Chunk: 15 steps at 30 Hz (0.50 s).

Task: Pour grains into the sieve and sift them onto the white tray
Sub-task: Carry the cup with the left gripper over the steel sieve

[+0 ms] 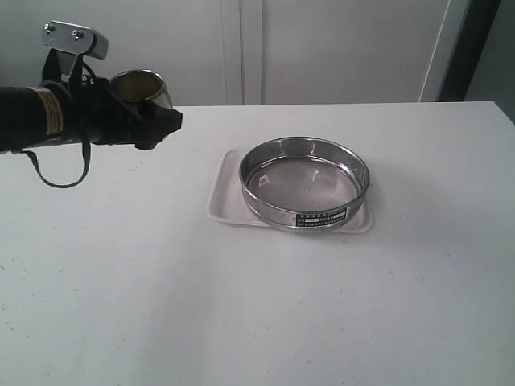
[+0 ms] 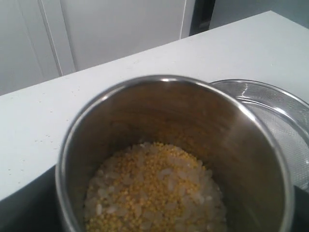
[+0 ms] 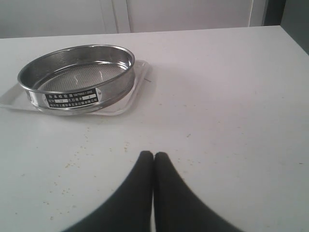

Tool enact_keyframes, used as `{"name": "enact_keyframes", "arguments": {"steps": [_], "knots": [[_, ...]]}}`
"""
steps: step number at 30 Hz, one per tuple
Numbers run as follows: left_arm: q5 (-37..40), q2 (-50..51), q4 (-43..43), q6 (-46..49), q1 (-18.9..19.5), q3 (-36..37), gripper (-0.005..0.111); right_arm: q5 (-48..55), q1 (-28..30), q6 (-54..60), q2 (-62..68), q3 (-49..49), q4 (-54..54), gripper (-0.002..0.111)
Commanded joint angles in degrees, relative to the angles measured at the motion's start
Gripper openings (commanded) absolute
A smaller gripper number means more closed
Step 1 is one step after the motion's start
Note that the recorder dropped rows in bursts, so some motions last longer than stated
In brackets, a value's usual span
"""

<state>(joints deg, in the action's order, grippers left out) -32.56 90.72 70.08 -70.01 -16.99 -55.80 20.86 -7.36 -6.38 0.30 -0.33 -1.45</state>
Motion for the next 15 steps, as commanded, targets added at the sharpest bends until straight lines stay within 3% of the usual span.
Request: {"name": "enact_keyframes", "arguments": {"steps": [1, 5, 15], "knots": [[0.88, 1.84, 1.69, -2.58, -0.91, -3.30, 0.000, -0.81, -0.17, 0.11, -0.30, 0.33, -0.17, 0.000], [5.76, 3.63, 2.88, -3.90, -2.48, -6.48, 0.000, -0.81, -0.17, 0.11, -0.30, 0.33, -0.17, 0.000], [9.32, 10.07, 4.59, -6.62, -5.84, -14.77, 0.000, -0.81, -0.17, 0.11, -0.30, 0.33, -0.17, 0.000]]}}
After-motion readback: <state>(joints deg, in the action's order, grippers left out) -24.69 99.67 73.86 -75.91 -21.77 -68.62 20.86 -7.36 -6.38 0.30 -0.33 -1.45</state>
